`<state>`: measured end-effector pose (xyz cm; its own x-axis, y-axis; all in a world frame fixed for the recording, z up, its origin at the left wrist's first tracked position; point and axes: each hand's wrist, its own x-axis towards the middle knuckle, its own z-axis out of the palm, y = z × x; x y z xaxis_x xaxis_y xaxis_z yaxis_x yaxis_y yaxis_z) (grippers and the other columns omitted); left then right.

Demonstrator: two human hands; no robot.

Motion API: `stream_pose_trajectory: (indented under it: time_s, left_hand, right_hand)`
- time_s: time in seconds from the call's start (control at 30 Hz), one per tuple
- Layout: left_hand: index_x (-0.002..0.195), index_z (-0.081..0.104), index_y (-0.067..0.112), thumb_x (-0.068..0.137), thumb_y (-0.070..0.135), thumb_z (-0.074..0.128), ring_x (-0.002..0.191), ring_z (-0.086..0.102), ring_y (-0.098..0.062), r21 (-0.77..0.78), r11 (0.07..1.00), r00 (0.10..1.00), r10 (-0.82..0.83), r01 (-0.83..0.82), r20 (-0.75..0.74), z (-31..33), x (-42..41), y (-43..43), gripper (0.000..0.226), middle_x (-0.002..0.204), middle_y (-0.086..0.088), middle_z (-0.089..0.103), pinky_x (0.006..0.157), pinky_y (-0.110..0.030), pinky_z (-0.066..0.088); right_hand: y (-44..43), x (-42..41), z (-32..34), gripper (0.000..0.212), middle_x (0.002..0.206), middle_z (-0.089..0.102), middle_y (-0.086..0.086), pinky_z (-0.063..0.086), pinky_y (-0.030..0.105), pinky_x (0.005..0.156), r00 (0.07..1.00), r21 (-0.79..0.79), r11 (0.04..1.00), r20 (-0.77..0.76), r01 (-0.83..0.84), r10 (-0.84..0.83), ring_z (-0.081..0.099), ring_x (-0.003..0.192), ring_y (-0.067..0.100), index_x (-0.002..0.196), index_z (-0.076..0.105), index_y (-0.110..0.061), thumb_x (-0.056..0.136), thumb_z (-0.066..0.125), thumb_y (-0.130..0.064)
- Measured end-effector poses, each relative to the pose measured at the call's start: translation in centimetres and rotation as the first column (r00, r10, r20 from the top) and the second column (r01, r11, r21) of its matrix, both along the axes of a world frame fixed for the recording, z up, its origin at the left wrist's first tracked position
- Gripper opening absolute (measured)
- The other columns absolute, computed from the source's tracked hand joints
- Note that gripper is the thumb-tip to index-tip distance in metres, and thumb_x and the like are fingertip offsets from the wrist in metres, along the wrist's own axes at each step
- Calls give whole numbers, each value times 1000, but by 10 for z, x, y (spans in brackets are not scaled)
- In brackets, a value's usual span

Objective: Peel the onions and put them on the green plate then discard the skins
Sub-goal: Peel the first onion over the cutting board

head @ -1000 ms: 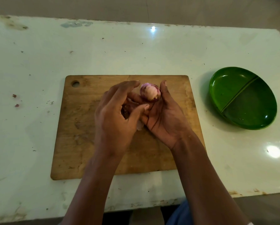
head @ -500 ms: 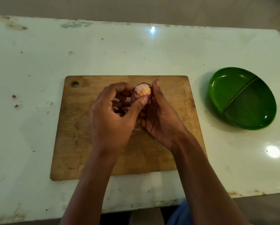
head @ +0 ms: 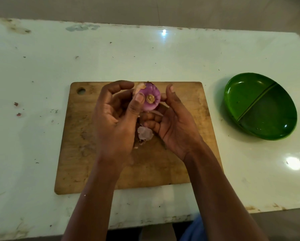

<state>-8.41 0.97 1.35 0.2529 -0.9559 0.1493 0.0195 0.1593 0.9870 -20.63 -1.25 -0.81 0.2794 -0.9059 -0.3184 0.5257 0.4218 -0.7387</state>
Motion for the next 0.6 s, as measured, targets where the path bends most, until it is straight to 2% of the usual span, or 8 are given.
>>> stream_pose_trajectory:
  time_s: [0.1,0.2,0.33,0.43,0.5,0.6]
  left_hand:
    - [104,54,15,88,11,64,87,66,-5,24,1000,1000,6,-7,31,-1,-2,0,19,93,4,65,70,-18,52]
    - [108,55,14,86,19,66,89,67,-9,59,998,995,2,-7,99,-3,-4,1,25,96,2,66,69,-18,52]
    - [110,56,18,77,30,71,86,67,-8,76,997,988,-1,-11,157,-2,-3,2,39,95,5,66,68,-19,53]
    - [110,57,16,73,23,79,88,67,-9,2,1000,960,0,0,279,-1,-2,2,44,98,5,67,73,-26,56]
    - [111,58,14,72,19,81,92,65,-12,-61,998,931,-9,33,366,-1,-2,2,46,105,3,66,77,-29,56]
    - [116,59,10,72,15,81,98,63,-14,-126,984,878,-49,123,477,-1,-2,3,50,112,-3,64,79,-30,55]
  right_hand:
    - [0,-1,0,47,112,63,14,56,34,81,996,-104,994,87,39,-30,64,94,24,120,53,-5,80,64,-27]
    - [0,-2,-3,41,115,64,13,53,37,88,993,-135,991,121,15,2,63,101,25,117,58,-9,78,66,-12]
    - [1,-2,-1,33,106,68,11,56,30,78,984,-76,996,174,49,-36,67,89,19,114,61,-6,82,63,-15]
    - [0,-2,0,35,104,68,15,59,29,72,971,21,995,217,96,-98,68,87,21,111,63,-2,82,62,-22]
    - [0,-2,0,37,104,67,18,57,31,76,973,39,995,210,92,-98,67,88,23,110,64,-1,82,61,-25]
    - [1,-3,0,28,95,67,16,55,27,74,966,52,996,241,78,-88,66,82,20,101,66,-2,85,57,-23]
